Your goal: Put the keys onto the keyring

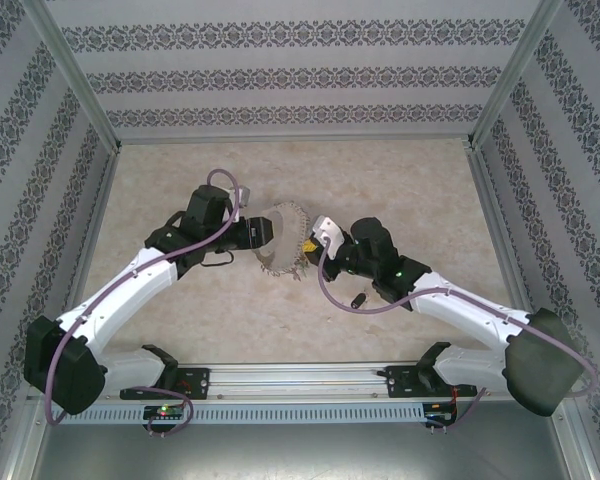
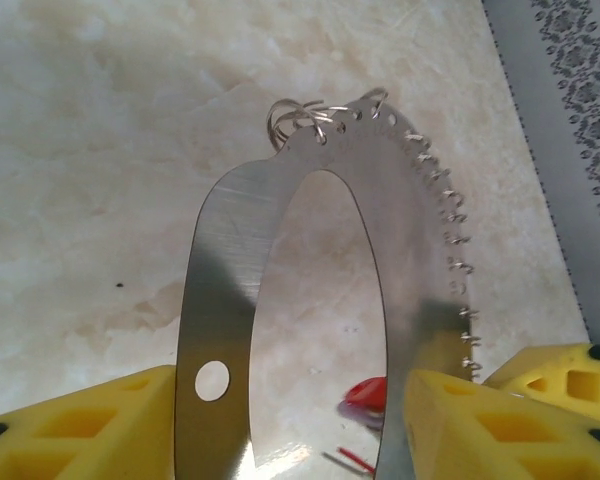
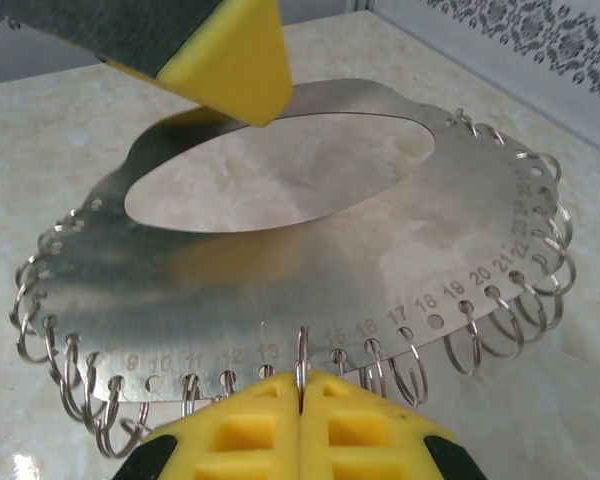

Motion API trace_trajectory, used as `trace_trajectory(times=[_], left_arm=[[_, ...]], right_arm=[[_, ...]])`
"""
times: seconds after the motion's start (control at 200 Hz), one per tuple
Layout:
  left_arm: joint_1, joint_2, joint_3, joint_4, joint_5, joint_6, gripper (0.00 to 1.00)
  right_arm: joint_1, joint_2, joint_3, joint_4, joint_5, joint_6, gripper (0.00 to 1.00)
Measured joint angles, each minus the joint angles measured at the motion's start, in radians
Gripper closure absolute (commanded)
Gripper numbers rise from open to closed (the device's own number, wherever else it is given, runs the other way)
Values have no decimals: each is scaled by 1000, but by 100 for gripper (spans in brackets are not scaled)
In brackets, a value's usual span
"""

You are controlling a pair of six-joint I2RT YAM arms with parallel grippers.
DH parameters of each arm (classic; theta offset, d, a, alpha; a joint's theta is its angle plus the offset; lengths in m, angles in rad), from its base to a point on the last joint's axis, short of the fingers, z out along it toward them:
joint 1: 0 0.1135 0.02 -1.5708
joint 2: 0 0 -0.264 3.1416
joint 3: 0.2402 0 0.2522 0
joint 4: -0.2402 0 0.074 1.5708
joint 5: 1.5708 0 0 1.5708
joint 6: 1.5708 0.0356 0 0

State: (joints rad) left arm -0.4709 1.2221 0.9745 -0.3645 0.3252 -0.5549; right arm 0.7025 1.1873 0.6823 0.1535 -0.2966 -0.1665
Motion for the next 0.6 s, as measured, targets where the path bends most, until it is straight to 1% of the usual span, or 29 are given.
trace_trajectory(times=[0.035,0.175,0.21,0.22,0.235,0.255,0.425,0.525,0.6], left_arm=[[0,-9,-16,1,-7,0,36],[0,-43,-64,9,-36,1,33],[0,-54,-76,11,-45,1,31],[0,-57,-80,11,-48,1,30],[0,-61,-84,11,-53,1,24],[0,-67,-91,12,-61,1,23],[0,-109,-134,12,-119,15,24],[0,-144,-156,17,-121,54,25],[0,-179,-168,30,-119,104,26]], right_arm=[[0,8,10,-15,-5,0,100],[0,40,54,-64,-8,-8,100],[0,48,69,-84,-7,-15,100],[0,50,73,-91,-7,-15,100],[0,54,80,-101,-5,-18,100],[0,60,90,-115,-3,-21,100],[0,98,171,-220,0,-54,100],[-6,105,199,-273,-16,-69,100],[-16,140,260,-352,-47,-68,100]])
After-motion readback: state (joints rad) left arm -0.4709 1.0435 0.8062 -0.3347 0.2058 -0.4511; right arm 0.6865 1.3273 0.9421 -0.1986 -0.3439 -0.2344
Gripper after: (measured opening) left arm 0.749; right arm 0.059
